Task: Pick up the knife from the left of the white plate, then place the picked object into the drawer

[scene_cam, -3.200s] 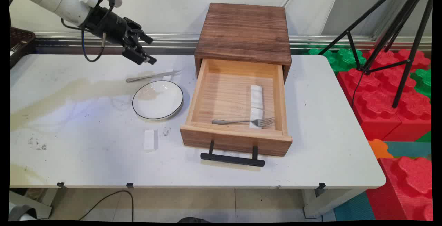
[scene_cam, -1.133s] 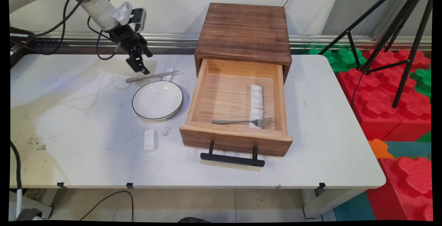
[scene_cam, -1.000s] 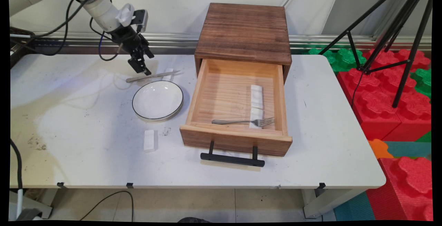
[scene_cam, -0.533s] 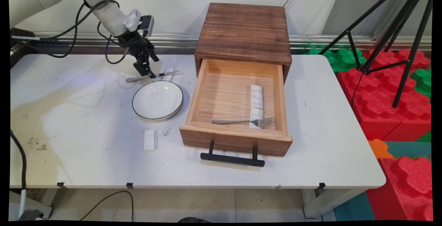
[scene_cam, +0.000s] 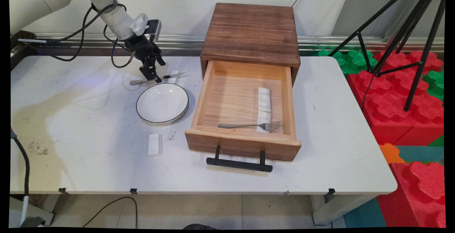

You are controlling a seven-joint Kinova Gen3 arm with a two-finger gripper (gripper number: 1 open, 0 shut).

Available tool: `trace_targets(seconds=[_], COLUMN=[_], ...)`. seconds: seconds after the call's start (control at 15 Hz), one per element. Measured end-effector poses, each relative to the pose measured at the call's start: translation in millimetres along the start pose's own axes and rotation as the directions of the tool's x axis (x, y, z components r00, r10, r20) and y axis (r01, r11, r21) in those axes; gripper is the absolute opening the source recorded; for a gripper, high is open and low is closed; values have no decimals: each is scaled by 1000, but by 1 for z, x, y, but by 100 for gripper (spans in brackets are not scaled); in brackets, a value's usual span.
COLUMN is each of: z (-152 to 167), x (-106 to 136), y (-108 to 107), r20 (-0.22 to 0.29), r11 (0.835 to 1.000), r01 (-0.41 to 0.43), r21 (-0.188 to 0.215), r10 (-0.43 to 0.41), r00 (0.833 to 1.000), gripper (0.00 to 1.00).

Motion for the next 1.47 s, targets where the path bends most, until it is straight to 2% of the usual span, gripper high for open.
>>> trace_targets(seconds=[0.27,0.33,1.0,1.13,1.47], z=[5,6,5,2,-18], x=[0,0,-3,-6,-13], y=[0,1,11,14,16], r20=[1,2,7,8,3], r11=[1000,1000,1000,1000,994], r01=[-6,-7,-13,6,95], r21=[-8,-10,-19,-10,46], r10=[6,7,13,-6,-95], r00=[1000,1000,1000,1000,995], gripper=[100,0,0,0,0])
